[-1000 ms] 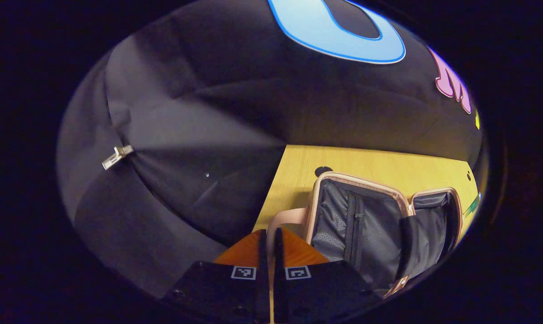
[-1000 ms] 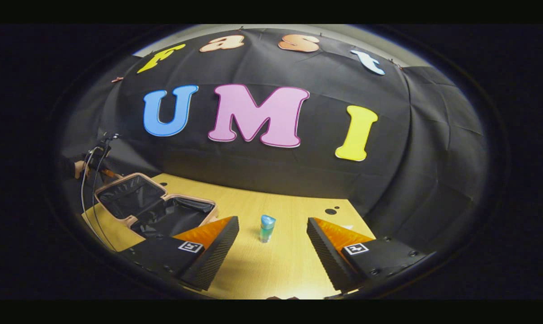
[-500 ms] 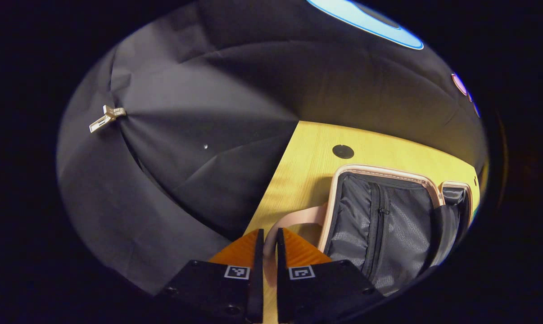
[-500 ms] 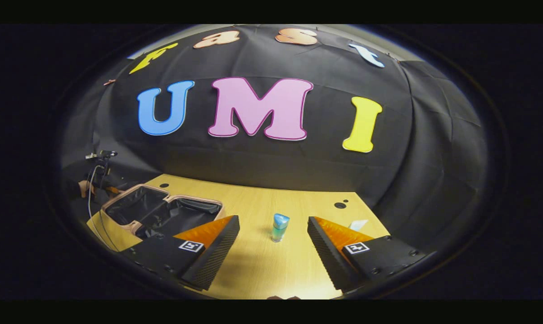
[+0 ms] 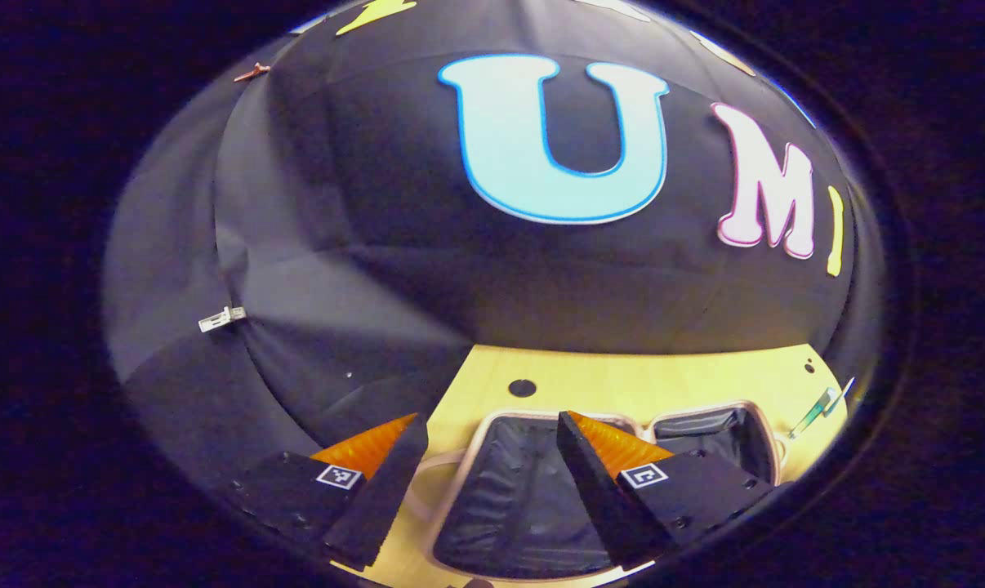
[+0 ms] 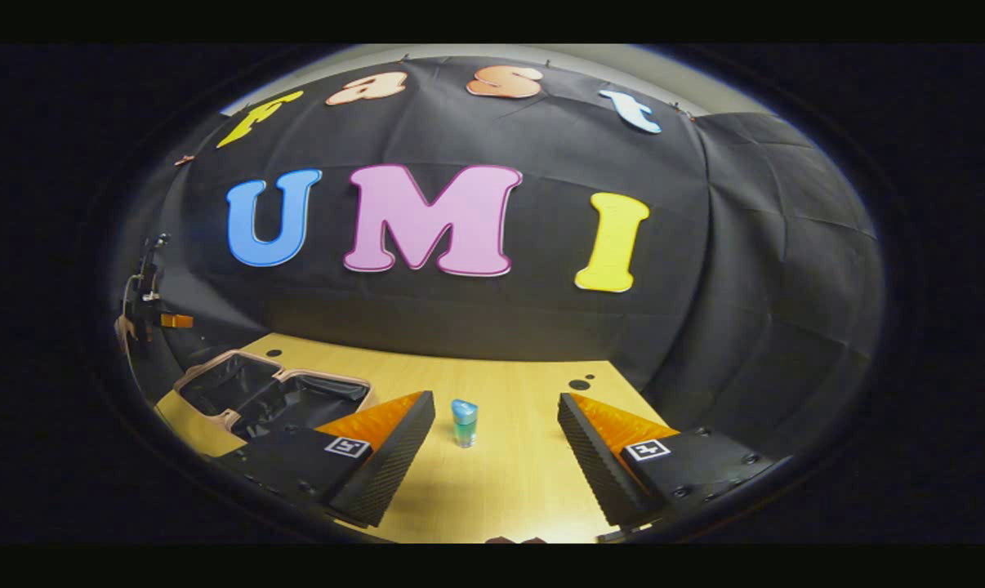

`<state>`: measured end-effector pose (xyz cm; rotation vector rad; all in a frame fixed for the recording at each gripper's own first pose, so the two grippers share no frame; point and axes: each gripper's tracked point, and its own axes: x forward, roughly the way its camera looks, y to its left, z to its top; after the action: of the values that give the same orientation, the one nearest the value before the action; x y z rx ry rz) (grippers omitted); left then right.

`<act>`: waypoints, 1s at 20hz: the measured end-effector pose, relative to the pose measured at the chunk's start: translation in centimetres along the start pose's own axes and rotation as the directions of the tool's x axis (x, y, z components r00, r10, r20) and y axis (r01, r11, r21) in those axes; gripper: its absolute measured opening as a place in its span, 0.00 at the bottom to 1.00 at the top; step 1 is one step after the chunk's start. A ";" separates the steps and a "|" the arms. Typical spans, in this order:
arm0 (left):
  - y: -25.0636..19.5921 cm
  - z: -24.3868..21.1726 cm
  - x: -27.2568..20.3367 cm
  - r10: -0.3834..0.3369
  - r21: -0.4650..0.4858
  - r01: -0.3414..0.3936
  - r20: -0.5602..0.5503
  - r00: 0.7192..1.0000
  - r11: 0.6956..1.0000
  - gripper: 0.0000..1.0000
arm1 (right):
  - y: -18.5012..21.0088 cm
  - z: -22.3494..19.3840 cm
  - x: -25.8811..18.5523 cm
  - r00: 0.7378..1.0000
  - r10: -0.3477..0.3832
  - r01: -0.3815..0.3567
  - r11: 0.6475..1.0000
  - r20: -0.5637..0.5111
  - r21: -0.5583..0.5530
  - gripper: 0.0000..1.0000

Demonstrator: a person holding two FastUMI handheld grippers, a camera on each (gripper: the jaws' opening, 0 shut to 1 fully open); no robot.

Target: First open the suitcase, pack the skin care products into it, and then close the suitcase.

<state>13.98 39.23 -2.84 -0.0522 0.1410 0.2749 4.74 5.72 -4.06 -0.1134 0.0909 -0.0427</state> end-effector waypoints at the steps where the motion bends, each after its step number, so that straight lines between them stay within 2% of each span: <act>1: -2.3 0.7 -1.3 -0.021 -0.002 0.021 0.030 0.999 1.000 0.99 | -0.9 0.2 -0.3 1.000 -0.009 0.009 1.000 0.007 0.004 0.96; 4: -10.8 0.8 -4.8 -0.115 -0.029 0.118 0.070 0.991 0.993 0.99 | -3.7 0.1 -0.7 0.999 -0.033 0.033 0.999 0.018 0.008 0.96; 7: -20.4 -1.1 -6.8 -0.241 -0.065 0.245 0.066 0.968 0.967 0.99 | -6.6 -1.4 0.2 0.999 -0.054 0.054 0.999 0.004 -0.006 0.96; 10: -28.0 -5.0 -6.5 -0.310 -0.080 0.309 0.007 0.951 0.948 0.99 | -9.2 -2.9 1.7 0.998 -0.058 0.058 0.998 -0.023 0.016 0.97; 13: -35.1 -7.5 -6.9 -0.368 -0.056 0.367 -0.010 0.930 0.929 0.96 | -12.2 -4.7 4.1 0.997 -0.072 0.073 0.997 -0.038 0.028 0.96; 17: -44.6 -11.5 -6.9 -0.472 -0.035 0.471 -0.051 0.880 0.882 0.96 | -16.7 -7.1 7.1 0.993 -0.098 0.100 0.995 -0.071 0.026 0.96; 20: -50.3 -14.5 -6.6 -0.534 0.021 0.537 -0.082 0.842 0.844 0.97 | -18.3 -9.1 8.4 0.991 -0.085 0.087 0.996 -0.102 0.017 0.97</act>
<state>19.58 -11.89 -14.59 -0.0570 0.1997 -0.2948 11.53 -13.88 -11.67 -0.0932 0.1871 -0.1357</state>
